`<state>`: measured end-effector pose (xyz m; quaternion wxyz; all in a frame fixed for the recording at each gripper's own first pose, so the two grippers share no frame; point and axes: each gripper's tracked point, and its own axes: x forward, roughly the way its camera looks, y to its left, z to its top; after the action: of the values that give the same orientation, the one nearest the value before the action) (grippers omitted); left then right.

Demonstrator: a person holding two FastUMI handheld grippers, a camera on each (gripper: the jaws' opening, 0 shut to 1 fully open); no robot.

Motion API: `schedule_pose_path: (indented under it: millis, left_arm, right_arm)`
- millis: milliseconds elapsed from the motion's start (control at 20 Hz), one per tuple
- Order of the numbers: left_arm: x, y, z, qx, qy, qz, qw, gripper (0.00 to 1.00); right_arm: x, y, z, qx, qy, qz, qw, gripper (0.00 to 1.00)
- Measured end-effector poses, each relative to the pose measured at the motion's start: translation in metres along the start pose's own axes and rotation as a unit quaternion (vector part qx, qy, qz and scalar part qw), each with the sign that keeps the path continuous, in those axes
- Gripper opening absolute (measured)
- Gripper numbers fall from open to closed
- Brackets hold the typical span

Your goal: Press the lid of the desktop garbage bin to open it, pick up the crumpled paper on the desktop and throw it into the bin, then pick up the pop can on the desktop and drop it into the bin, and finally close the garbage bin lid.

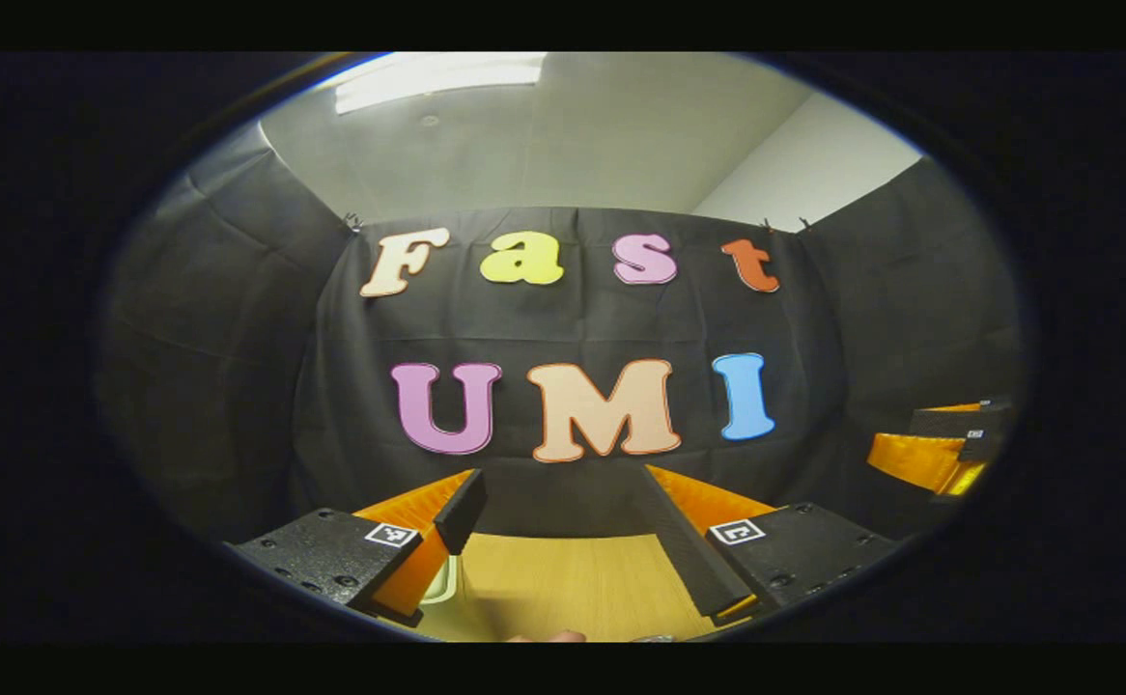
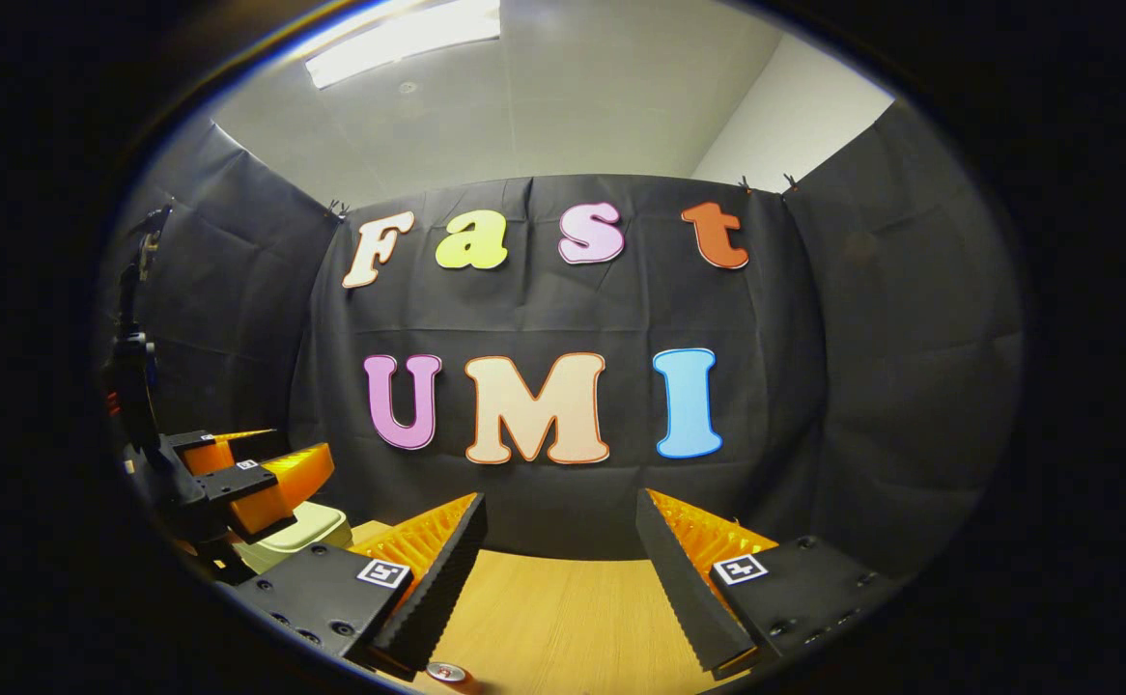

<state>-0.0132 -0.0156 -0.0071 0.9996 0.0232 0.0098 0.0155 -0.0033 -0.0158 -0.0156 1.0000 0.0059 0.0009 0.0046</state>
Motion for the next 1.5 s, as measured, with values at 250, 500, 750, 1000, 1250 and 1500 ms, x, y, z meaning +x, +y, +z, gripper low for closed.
schedule_pose_path:
  millis: [250,500,750,1000,1250,1500]
  left_arm:
    - [-0.002,0.012,-0.01,0.003,0.014,0.015,1.0,0.94]
    - [-0.004,0.03,-0.016,0.008,0.021,0.03,0.999,0.75]
    - [-0.005,0.062,-0.031,0.014,0.035,0.055,0.998,0.43]
    - [-0.011,0.095,-0.048,0.018,0.048,0.076,0.996,0.1]
    - [-0.019,0.124,-0.064,0.025,0.058,0.095,0.993,0.0]
    - [-0.026,0.157,-0.093,0.026,0.086,0.117,0.989,0.0]
  right_arm:
    - [0.001,0.006,-0.005,0.002,0.001,0.007,1.0,0.98]
    - [0.006,0.017,-0.012,0.006,0.007,0.019,1.0,0.98]
    - [0.014,0.033,-0.02,0.003,0.016,0.03,0.999,0.98]
    - [0.021,0.055,-0.027,-0.002,0.026,0.045,0.999,0.98]
    - [0.027,0.08,-0.037,-0.008,0.037,0.057,0.998,0.98]
    - [0.033,0.103,-0.048,-0.012,0.049,0.064,0.997,0.99]
